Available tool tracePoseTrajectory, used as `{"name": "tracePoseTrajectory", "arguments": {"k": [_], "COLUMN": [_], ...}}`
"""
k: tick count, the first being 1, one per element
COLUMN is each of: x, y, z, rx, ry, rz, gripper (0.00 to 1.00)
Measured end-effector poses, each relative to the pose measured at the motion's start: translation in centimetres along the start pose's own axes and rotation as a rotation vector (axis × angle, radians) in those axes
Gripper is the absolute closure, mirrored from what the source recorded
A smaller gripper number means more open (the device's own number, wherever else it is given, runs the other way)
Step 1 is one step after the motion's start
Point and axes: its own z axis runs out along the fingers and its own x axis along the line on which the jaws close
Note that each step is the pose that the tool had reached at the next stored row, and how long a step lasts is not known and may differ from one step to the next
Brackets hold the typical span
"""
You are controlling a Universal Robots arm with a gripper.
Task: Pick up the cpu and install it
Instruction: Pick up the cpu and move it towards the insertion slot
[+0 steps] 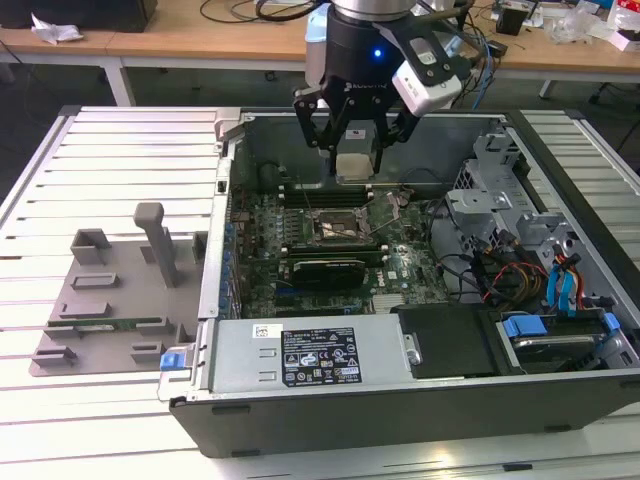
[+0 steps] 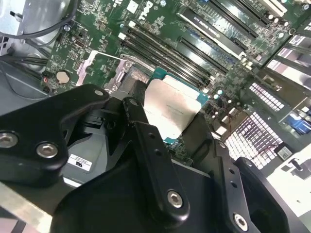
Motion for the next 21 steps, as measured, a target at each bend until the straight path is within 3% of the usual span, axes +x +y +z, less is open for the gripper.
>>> {"name": "tracePoseTrajectory", "arguments": {"k": [5,9,16,21], "x": [-0.51,-0.98,-1.74,-2.13], "y": [0.72,1.68,2.72,3.02], "z": [0.87,1.27,1.95,2.47], "rx": [0.0019,0.0125,0.0199,0.0217], "ry": [0.0001,0.0007,0.0011,0.0012], "rz": [0.000,0.000,-0.001,0.000], "gripper": [0.45,0.45,0.45,0.45]}}
